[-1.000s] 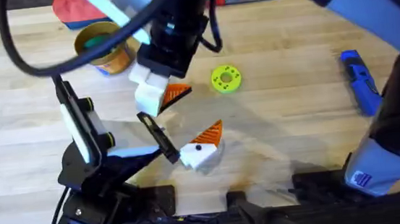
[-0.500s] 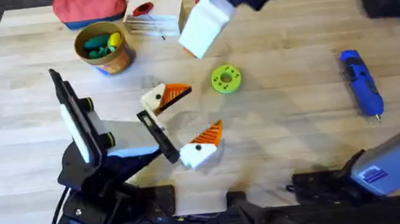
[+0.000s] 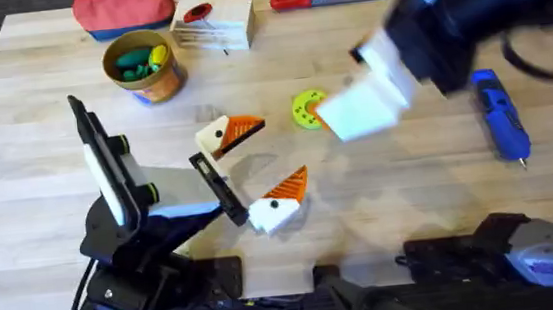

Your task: Pick up the gripper from the table and insert it into the empty holder that is missing its gripper. Then pick up a screw, insert it into the mounting hole, and use the screwdriver to tighten it. Finally, clean up the table by picking up the vegetable and placing it into the bucket.

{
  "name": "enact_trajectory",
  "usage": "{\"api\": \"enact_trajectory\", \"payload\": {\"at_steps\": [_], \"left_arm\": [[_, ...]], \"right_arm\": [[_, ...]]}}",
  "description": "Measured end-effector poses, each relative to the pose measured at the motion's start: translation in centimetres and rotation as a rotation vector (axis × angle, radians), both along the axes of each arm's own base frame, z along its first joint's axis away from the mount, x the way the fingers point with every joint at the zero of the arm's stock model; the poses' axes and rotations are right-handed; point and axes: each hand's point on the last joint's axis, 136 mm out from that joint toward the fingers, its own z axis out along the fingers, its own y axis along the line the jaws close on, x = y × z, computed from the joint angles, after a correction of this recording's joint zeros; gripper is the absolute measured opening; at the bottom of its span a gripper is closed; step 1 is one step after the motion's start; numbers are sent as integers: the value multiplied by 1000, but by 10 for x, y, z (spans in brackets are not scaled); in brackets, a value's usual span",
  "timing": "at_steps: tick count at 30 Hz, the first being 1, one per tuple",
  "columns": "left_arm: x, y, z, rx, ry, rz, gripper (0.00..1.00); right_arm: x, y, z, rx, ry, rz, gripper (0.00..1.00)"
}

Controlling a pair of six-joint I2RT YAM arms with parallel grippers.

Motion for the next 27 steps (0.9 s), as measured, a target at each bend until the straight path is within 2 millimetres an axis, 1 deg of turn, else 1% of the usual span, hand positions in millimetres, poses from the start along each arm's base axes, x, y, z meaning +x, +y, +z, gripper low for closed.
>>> {"api": "enact_trajectory", "payload": {"at_steps": [5,9,11,12,13,16,17,24,27], "left_arm": [[0,0,0,0,0,0,987],[0,0,0,0,0,0,976],[0,0,0,0,-1,0,827],[0,0,0,0,-1,0,696],[0,0,0,0,-1,0,531],[0,0,0,1,-2,0,79],[0,0,0,2,-6,0,23],[0,0,0,3,-6,0,19],[0,0,0,3,-7,1,18]], "right_arm": [[-43,-31,-12,67,-29,-33,992],[-75,-46,-16,140,-46,-9,994],[-86,-51,-19,161,-51,0,994],[-90,-53,-21,168,-54,4,994],[-93,-55,-22,172,-55,6,994],[-97,-57,-26,178,-54,9,994],[-98,-57,-26,180,-55,10,994],[-98,-56,-26,185,-45,5,994],[-89,-61,-30,150,-53,-48,994]]}}
